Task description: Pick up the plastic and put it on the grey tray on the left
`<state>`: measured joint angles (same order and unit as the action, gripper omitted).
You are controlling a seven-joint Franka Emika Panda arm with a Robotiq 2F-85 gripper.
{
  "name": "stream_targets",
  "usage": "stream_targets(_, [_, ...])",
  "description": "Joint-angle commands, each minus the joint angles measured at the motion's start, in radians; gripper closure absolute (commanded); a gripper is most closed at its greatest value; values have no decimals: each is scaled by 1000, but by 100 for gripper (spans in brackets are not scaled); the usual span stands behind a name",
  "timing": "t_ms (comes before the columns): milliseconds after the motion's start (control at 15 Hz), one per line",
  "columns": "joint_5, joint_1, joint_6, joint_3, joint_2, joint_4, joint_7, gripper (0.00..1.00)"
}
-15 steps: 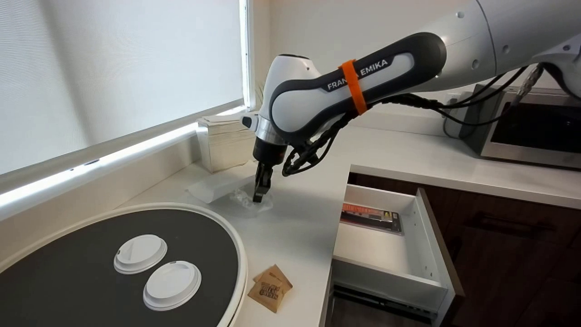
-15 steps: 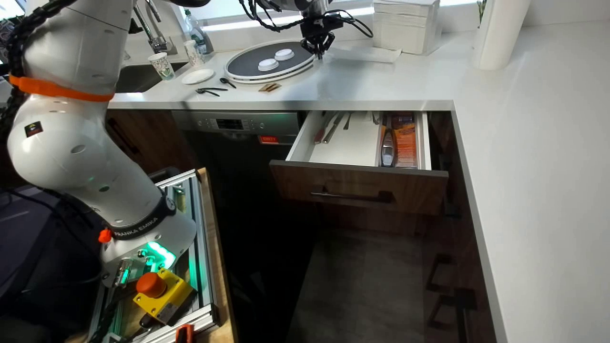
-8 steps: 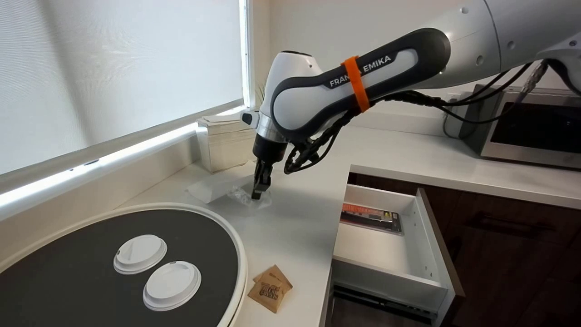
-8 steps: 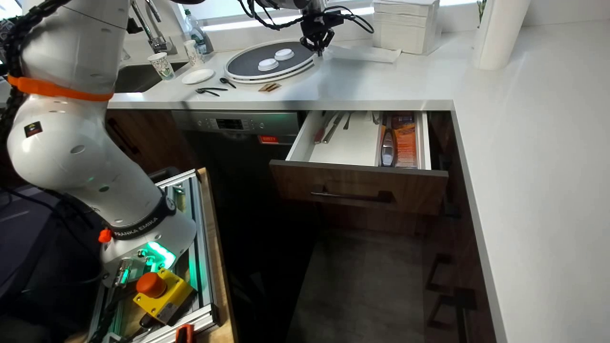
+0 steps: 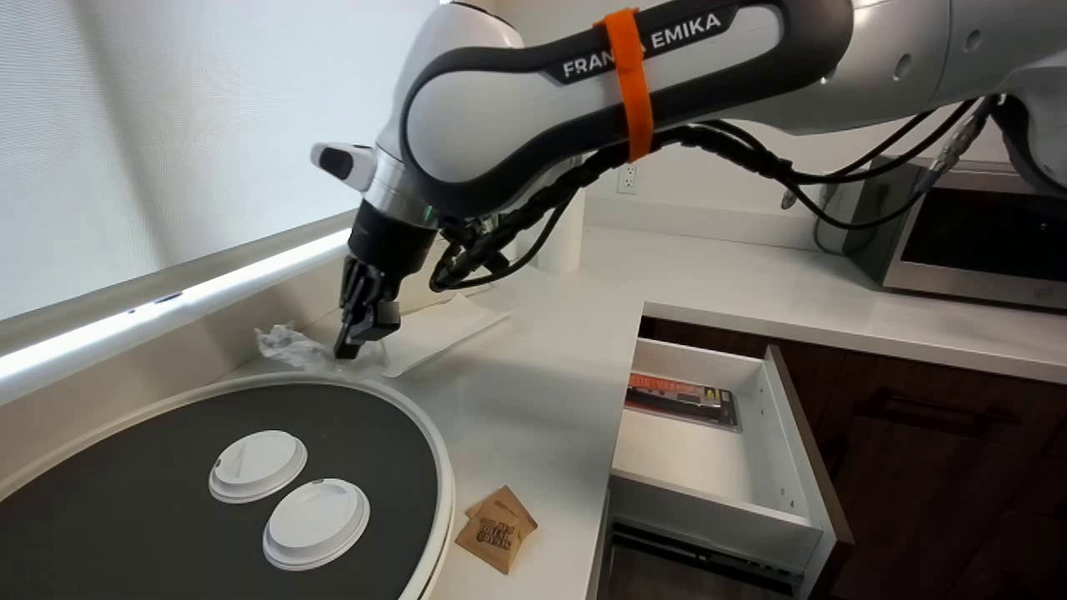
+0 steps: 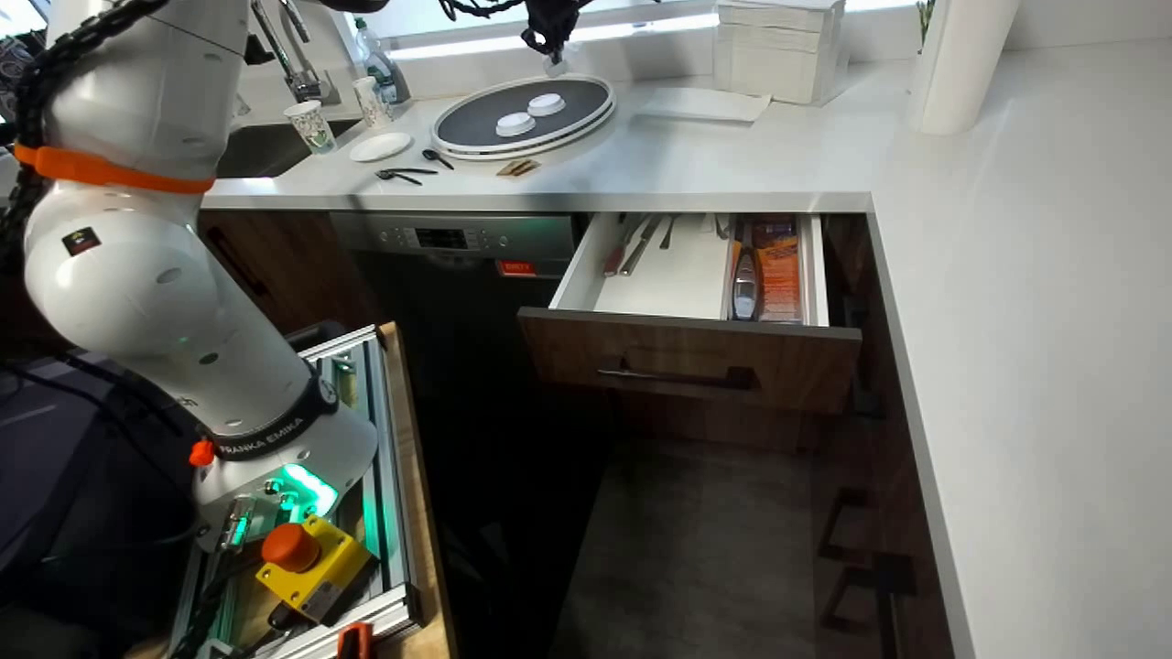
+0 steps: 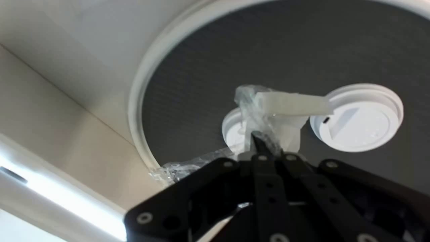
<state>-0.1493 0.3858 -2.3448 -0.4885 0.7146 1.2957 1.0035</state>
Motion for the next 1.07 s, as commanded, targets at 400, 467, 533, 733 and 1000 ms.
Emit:
stream_targets(400, [53,37,-35,-58,78,-75,118,100])
stream_targets(467, [78,77,-8,-30,95,-111,132,100])
stream_targets(533, [84,99,4,-36,118,-139,140,100])
stream_targets(733, [115,144,7,-52,167,-180,180,100])
stream_targets(1000, [158,180,31,-78,224,-214,232,100])
